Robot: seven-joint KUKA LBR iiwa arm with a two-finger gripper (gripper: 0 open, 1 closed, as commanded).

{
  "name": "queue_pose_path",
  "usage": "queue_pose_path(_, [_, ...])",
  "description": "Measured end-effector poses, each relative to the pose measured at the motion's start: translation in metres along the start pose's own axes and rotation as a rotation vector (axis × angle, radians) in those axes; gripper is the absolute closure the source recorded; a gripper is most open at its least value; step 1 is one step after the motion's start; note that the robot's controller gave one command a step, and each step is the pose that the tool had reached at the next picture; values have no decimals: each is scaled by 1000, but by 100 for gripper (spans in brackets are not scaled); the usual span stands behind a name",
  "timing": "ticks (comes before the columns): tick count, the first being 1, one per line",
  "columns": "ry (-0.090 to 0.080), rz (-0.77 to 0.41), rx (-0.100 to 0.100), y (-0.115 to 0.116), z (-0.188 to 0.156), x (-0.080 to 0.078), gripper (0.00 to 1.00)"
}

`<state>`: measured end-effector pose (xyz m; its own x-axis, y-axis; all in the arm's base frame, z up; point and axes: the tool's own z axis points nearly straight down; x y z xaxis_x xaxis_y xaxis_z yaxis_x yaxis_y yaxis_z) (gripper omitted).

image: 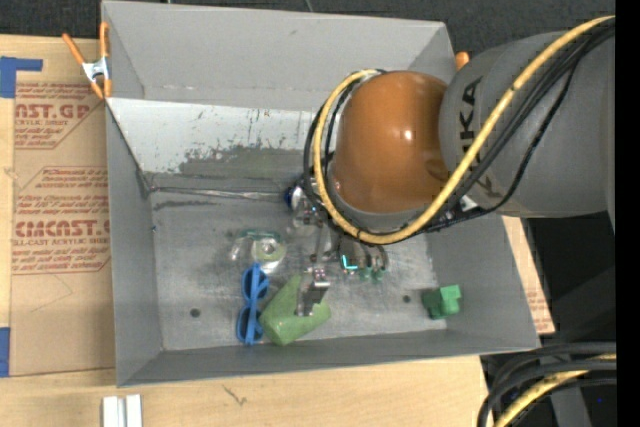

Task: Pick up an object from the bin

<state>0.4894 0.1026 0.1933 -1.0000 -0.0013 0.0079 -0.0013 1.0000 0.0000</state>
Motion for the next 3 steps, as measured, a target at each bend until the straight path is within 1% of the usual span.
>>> queue_pose_path(1, [-26, -266, 1, 22, 117, 3, 0])
queue_pose_path(2, [-42, -265, -4, 25, 114, -1, 100])
queue_pose_path(3, [-19, -262, 0, 13, 52, -36, 100])
